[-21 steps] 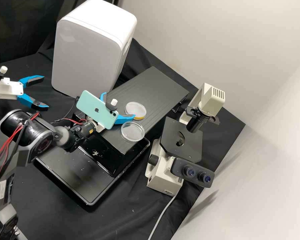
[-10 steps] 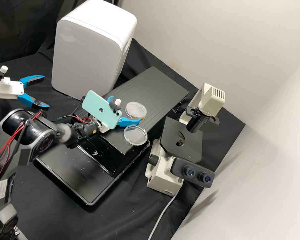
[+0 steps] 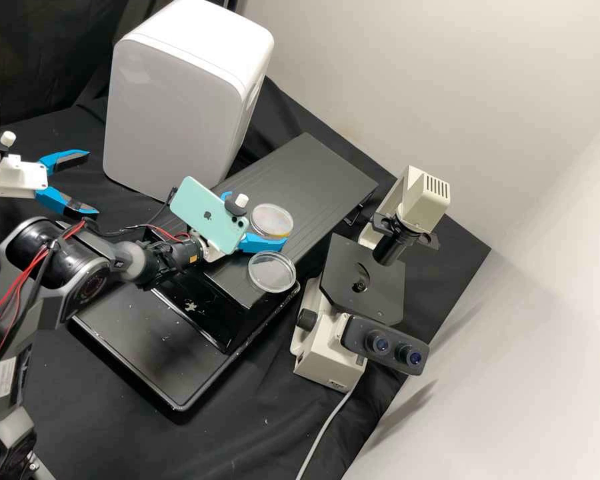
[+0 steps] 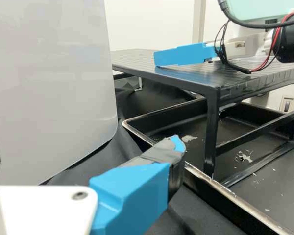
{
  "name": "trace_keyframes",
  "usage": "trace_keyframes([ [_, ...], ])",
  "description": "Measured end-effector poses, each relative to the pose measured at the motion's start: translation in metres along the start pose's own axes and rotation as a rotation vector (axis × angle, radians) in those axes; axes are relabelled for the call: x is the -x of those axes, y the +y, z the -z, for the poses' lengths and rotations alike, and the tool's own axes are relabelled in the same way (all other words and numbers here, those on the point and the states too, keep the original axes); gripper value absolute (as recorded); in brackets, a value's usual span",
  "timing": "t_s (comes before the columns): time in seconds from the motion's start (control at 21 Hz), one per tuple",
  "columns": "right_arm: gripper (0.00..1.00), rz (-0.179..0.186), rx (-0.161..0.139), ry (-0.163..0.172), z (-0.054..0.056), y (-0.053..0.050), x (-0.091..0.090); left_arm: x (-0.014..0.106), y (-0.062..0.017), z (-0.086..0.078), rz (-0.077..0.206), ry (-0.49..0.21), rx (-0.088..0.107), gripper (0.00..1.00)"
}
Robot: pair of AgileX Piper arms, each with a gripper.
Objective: Place the lid on the petri dish
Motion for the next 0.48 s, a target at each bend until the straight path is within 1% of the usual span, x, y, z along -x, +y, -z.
trace_keyframes([
  [0.05,1.00,0.006,-0.001,-0.002,0.001,0.000,-0.001,0.000,0.0004,0.000,-0.002,0.000,0.000,1.00],
  [0.19,1.00,0.008,-0.005,0.002,0.004,0.002,-0.003,-0.001,0.0009,0.000,-0.004,-0.001,0.000,1.00],
  [0.38,1.00,0.008,-0.006,0.004,0.006,0.001,-0.009,-0.001,0.0009,0.000,-0.004,-0.001,0.000,1.00],
  [0.48,1.00,0.002,-0.006,0.003,0.006,0.002,-0.013,-0.001,0.0009,0.000,-0.004,-0.001,0.000,1.00],
])
